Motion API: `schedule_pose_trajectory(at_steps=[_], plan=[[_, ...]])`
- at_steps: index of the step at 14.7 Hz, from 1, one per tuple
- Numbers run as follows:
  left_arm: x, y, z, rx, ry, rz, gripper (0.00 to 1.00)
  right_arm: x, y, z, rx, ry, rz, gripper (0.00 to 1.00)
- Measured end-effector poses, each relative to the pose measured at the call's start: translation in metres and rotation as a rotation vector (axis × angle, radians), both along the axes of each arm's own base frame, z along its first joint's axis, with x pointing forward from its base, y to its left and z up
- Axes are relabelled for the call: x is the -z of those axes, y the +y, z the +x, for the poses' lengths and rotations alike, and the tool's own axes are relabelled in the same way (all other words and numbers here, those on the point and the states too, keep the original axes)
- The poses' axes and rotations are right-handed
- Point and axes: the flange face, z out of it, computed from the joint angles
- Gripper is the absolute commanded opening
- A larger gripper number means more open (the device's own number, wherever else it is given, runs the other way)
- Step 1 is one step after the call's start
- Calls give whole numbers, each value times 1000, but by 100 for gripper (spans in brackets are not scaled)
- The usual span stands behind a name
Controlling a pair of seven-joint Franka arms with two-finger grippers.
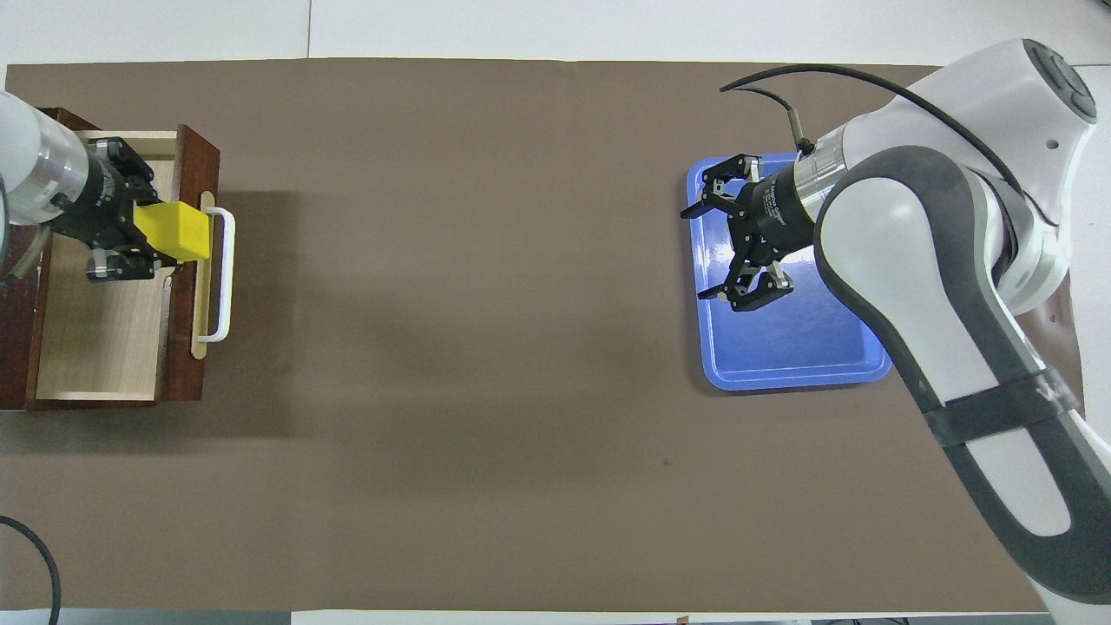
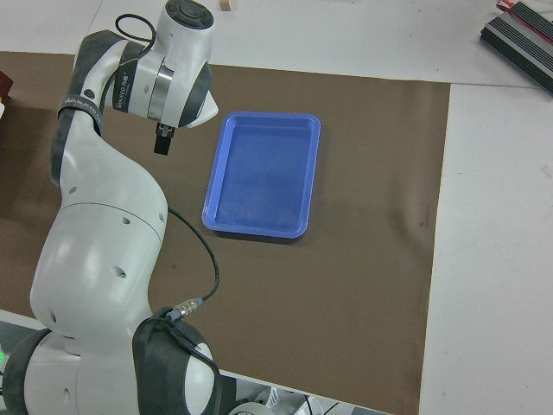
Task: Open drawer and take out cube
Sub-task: 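Lift the yellow cube out of the drawer with the left gripper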
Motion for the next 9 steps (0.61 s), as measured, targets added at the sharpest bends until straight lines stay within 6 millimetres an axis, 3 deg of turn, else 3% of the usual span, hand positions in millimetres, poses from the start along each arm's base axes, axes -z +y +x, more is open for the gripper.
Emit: schedule_pose_trajectory(at_steps=[5,9], plan=[[6,-99,-15,-80,-5,5,0,0,-1,0,-1,4,0,100],[8,-165,-36,-83,-16,5,0,0,-2,0,0,5,-1,100]])
